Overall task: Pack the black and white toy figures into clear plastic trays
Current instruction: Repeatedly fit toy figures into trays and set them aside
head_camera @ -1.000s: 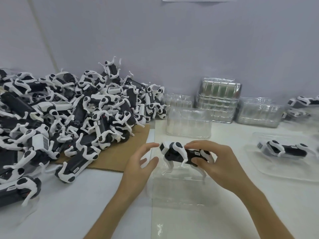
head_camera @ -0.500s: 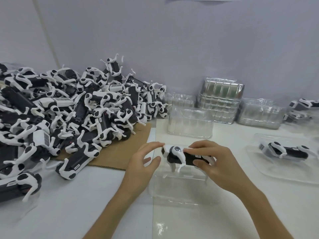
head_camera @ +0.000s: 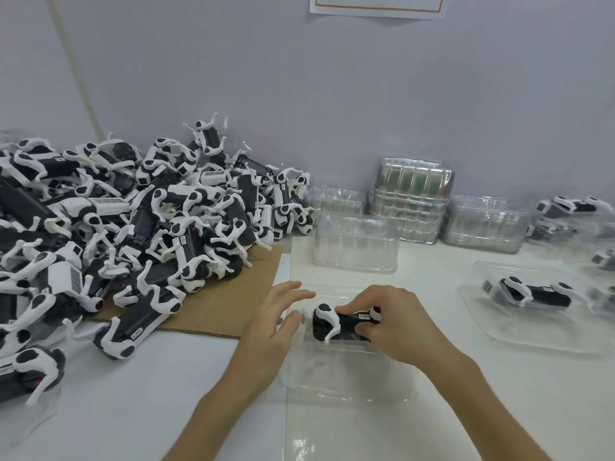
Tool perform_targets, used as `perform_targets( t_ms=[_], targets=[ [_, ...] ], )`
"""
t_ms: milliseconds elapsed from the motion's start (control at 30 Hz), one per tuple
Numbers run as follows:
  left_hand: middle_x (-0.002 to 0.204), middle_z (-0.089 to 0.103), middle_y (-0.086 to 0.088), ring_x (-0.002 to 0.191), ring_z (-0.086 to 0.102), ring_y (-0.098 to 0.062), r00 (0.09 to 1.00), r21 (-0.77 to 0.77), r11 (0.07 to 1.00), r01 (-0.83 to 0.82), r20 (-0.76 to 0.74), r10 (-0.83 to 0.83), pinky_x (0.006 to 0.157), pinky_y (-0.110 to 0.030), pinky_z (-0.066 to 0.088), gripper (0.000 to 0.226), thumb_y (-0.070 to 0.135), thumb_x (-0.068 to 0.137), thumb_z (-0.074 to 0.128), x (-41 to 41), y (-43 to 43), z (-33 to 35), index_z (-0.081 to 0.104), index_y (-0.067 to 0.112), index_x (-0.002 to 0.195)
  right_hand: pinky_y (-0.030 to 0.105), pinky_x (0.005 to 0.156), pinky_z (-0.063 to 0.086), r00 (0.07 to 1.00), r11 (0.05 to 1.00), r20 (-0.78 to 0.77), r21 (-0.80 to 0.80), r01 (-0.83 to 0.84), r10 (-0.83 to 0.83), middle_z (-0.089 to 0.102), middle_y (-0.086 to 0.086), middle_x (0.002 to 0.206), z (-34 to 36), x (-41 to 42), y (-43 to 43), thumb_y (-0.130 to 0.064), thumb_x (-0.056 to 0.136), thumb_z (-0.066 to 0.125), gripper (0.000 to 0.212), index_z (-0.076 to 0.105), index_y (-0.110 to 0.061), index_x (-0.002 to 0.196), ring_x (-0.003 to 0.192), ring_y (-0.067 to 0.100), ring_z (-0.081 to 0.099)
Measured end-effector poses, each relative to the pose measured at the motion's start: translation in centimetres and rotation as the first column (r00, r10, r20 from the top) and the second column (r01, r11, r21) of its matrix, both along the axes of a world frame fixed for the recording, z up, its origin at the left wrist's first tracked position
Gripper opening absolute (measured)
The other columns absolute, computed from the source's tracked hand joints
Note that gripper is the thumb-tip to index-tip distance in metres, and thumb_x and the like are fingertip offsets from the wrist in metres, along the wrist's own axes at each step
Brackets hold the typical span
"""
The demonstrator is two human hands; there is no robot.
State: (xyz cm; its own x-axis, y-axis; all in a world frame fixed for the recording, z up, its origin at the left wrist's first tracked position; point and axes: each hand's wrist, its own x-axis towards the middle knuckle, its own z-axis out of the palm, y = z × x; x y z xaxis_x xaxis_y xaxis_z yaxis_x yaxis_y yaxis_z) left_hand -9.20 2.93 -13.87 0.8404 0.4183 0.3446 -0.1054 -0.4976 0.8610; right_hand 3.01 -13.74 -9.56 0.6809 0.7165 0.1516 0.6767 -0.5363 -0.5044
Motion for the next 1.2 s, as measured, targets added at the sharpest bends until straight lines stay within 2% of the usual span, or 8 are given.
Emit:
perform_targets(
  t_ms=[133, 333, 533, 700, 900, 1067, 1133, 1200],
  targets=[
    [0.134, 0.045, 0.031, 0.124, 0.041, 0.014, 1.0, 0.0, 1.0, 0.003, -0.001, -0.003, 0.089, -0.01, 0.035, 0.027, 0.024, 0.095, 0.046, 0.0, 0.0, -0.1, 0.067, 0.038, 0.105, 0.013, 0.061, 0.042, 0.997, 0.997, -0.036, -0.024, 0.068, -0.069, 0.058, -0.03, 0.083, 0.7, -0.3, 0.7, -0.002, 0.076, 0.063, 0.048, 0.076, -0.043, 0.096, 0.077, 0.001, 0.056],
    [0.133, 0.041, 0.039, 0.125, 0.038, 0.017, 1.0, 0.057, 0.998, -0.012, -0.022, 0.014, 0.094, -0.018, 0.036, 0.021, 0.022, 0.099, 0.055, -0.2, 0.2, -0.3, 0.062, 0.038, 0.11, 0.022, 0.079, 0.05, 1.0, 1.0, 0.02, -0.019, 0.024, -0.024, 0.061, -0.019, 0.103, 0.6, -0.7, 0.4, -0.003, 0.078, 0.064, 0.045, 0.073, -0.039, 0.104, 0.093, 0.005, 0.057],
    [0.137, 0.047, 0.026, 0.129, 0.04, 0.007, 0.996, 0.252, 0.964, -0.081, 0.044, 0.072, 0.103, -0.016, 0.023, 0.022, 0.042, 0.086, 0.055, -0.7, -0.5, 0.0, 0.066, 0.043, 0.105, 0.0, 0.087, 0.03, 0.997, 0.96, 0.016, 0.268, 0.075, -0.082, 0.051, -0.025, 0.115, 0.2, 0.9, -2.1, -0.016, 0.092, 0.065, 0.028, 0.065, -0.04, 0.107, 0.108, -0.01, 0.048],
    [0.132, 0.055, 0.025, 0.134, 0.042, -0.004, 0.993, 0.38, 0.925, 0.007, 0.11, -0.052, 0.111, -0.025, 0.02, 0.026, 0.049, 0.09, 0.049, -0.9, -1.0, 0.0, 0.073, 0.042, 0.099, 0.022, 0.083, 0.041, 0.897, 0.933, -0.427, 0.266, 0.241, -0.11, 0.054, -0.015, 0.126, -1.0, 2.2, -3.4, -0.034, 0.092, 0.066, 0.026, 0.057, -0.042, 0.115, 0.118, 0.008, 0.056],
    [0.134, 0.047, 0.03, 0.136, 0.034, 0.006, 0.996, 0.204, 0.976, 0.082, 0.011, -0.086, 0.098, 0.001, 0.019, 0.015, 0.038, 0.094, 0.061, -0.5, -1.6, -0.4, 0.074, 0.037, 0.087, 0.027, 0.094, 0.044, 0.771, 0.925, -0.636, 0.291, 0.243, -0.002, 0.049, -0.016, 0.141, -2.8, 2.3, -3.8, -0.054, 0.069, 0.077, 0.083, 0.042, -0.037, 0.142, 0.128, 0.006, 0.052],
    [0.142, 0.04, 0.03, 0.137, 0.028, 0.011, 0.997, 0.156, 0.986, 0.066, 0.019, -0.07, 0.099, 0.003, 0.015, 0.016, 0.035, 0.093, 0.064, -0.4, -2.0, -0.3, 0.077, 0.036, 0.084, 0.028, 0.102, 0.043, 0.754, 0.907, -0.653, 0.36, 0.219, 0.077, 0.052, -0.017, 0.14, -2.8, 2.2, -4.3, -0.049, 0.061, 0.084, 0.084, 0.048, -0.038, 0.136, 0.131, 0.006, 0.049],
    [0.149, 0.031, 0.03, 0.139, 0.021, 0.014, 0.999, 0.075, 0.997, 0.011, 0.044, -0.015, 0.104, -0.004, 0.016, 0.011, 0.037, 0.092, 0.067, -0.3, -2.0, -0.3, 0.075, 0.04, 0.098, 0.02, 0.09, 0.045, 0.757, 0.894, -0.647, 0.387, 0.227, 0.088, 0.052, -0.015, 0.14, -2.8, 2.1, -4.2, -0.037, 0.069, 0.081, 0.076, 0.048, -0.035, 0.137, 0.131, 0.006, 0.049],
    [0.152, 0.02, 0.027, 0.139, 0.018, 0.015, 0.996, 0.014, 0.997, -0.071, 0.047, 0.07, 0.107, -0.012, 0.019, 0.051, 0.05, 0.085, 0.07, -0.3, -2.0, -0.2, 0.052, 0.04, 0.131, 0.018, 0.084, 0.047, 0.788, 0.87, -0.611, 0.427, 0.247, 0.076, 0.054, -0.014, 0.139, -2.8, 1.8, -4.2, -0.026, 0.078, 0.081, 0.067, 0.05, -0.035, 0.137, 0.127, 0.003, 0.052]
  ],
)
